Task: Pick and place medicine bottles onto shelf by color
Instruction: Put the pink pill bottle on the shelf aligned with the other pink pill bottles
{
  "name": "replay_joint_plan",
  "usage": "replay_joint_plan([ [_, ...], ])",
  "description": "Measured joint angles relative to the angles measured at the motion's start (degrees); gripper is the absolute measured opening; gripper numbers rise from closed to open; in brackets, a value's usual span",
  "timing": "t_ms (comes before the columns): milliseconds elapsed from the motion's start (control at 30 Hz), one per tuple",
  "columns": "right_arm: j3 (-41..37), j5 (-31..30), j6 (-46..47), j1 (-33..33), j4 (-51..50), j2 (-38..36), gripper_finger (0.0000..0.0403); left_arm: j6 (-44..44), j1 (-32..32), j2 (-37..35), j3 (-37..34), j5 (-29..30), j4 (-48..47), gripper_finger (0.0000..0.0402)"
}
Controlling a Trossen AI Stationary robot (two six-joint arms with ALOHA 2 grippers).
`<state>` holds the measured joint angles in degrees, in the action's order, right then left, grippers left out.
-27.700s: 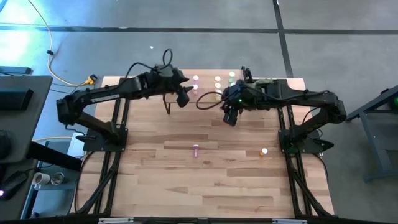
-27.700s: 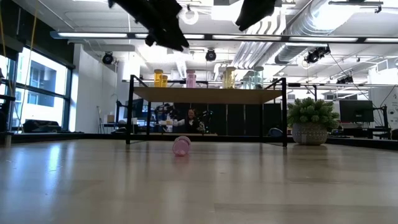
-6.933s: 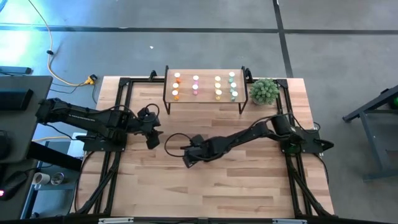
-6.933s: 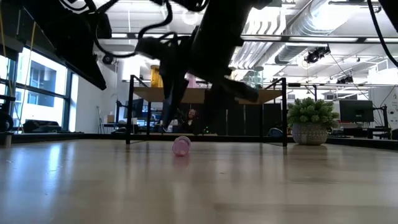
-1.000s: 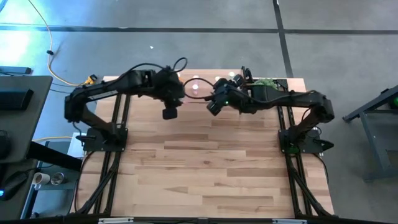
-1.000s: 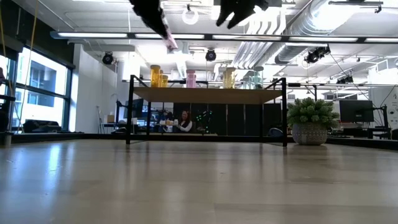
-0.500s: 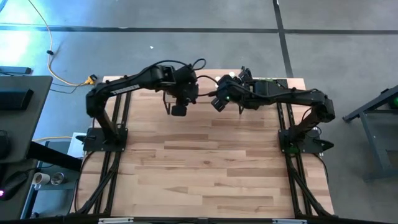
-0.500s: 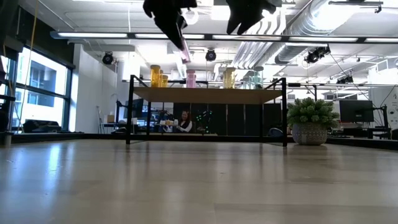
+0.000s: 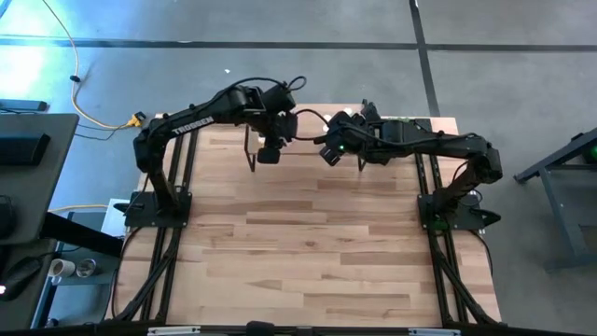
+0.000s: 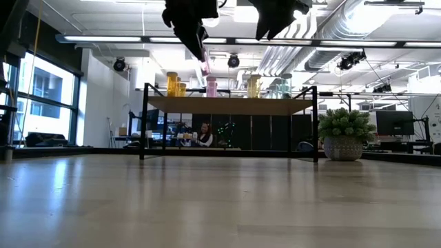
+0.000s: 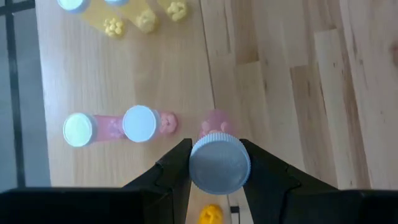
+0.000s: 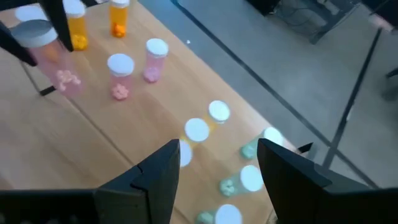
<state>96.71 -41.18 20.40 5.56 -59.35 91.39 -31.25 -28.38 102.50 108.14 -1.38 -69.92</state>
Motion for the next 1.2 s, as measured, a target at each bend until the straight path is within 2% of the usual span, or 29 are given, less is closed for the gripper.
replay_joint_plan([
  [200,0.0,-1.5,-1.2,2.3,0.0,0.0,0.0206,0.0,-0.4,1.8,0.0,-0.7,1.6,0.0113],
  [533,0.0,-1.5,0.4,6.4,-1.5,0.0,0.0206,-0.6,-0.4,4.2,0.0,2.5,3.1,0.0113],
  [900,0.0,-1.5,0.4,7.2,-1.4,0.0,0.0206,-2.0,-0.1,6.3,0.0,2.5,3.2,0.0113],
  [1200,0.0,-1.5,0.4,7.2,-1.7,0.0,0.0206,-2.0,-0.3,7.5,0.0,4.6,3.1,0.0113],
])
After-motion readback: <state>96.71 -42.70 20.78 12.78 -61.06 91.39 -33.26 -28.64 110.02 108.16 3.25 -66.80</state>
